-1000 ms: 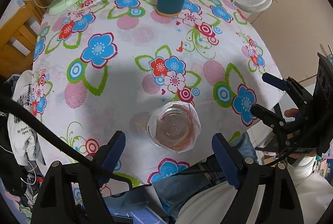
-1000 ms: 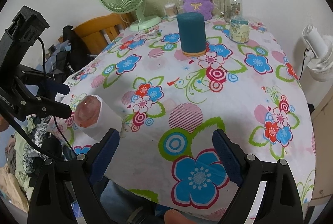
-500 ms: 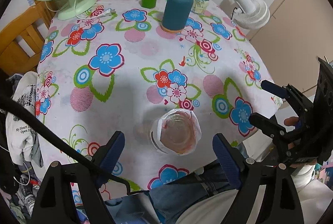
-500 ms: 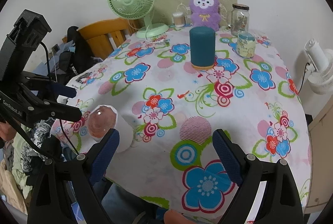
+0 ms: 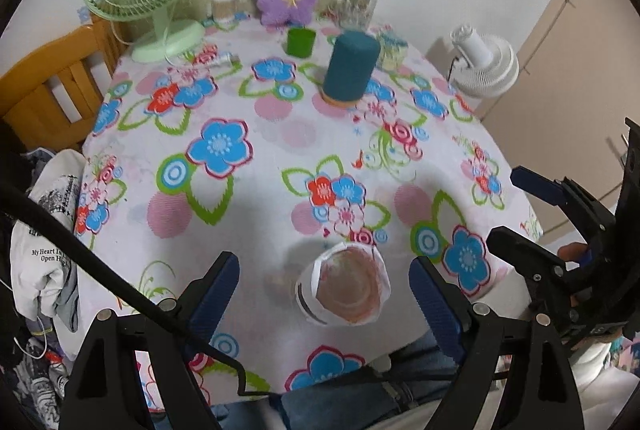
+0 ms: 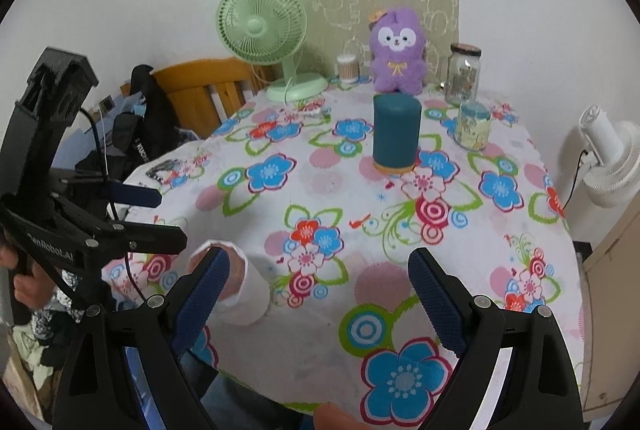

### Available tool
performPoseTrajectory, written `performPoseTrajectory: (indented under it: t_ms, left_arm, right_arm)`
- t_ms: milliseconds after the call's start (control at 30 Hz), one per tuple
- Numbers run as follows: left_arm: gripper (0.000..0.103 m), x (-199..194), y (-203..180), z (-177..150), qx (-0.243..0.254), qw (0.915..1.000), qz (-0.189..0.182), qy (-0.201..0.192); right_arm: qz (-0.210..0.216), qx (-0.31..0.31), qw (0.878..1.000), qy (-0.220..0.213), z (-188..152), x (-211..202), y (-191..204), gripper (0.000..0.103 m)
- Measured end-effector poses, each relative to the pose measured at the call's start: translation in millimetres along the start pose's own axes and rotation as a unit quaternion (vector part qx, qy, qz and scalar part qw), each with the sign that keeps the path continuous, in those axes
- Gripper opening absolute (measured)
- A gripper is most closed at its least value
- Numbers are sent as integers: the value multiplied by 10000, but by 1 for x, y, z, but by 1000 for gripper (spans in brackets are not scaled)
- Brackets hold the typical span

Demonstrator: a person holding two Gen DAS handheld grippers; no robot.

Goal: Flip cup upside down
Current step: 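Open the left gripper and pull it back from the cup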

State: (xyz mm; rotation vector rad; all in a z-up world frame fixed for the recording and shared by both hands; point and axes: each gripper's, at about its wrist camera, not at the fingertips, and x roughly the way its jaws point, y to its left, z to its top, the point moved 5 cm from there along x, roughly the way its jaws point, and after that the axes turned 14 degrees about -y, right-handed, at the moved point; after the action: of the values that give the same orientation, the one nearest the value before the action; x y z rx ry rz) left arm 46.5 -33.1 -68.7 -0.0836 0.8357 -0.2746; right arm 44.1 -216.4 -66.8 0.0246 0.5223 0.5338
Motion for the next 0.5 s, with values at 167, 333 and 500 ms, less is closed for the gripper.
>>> performPoseTrajectory:
  t_ms: [167,333,500]
  left_arm:
    - [90,-13,4,7,-97,9984,157,-543]
    - [92,-27,6,14,-245,9932,270,-1107]
    - [94,-39,7,16,-308,9874,386,-1502]
  right_arm:
    - [-124,-72,9996,-228,14,-4,4,92]
    - [-232,-227,9984,-463,27,-9,14,92]
    - [-289,-347,9970,-633,36,-15,21,92]
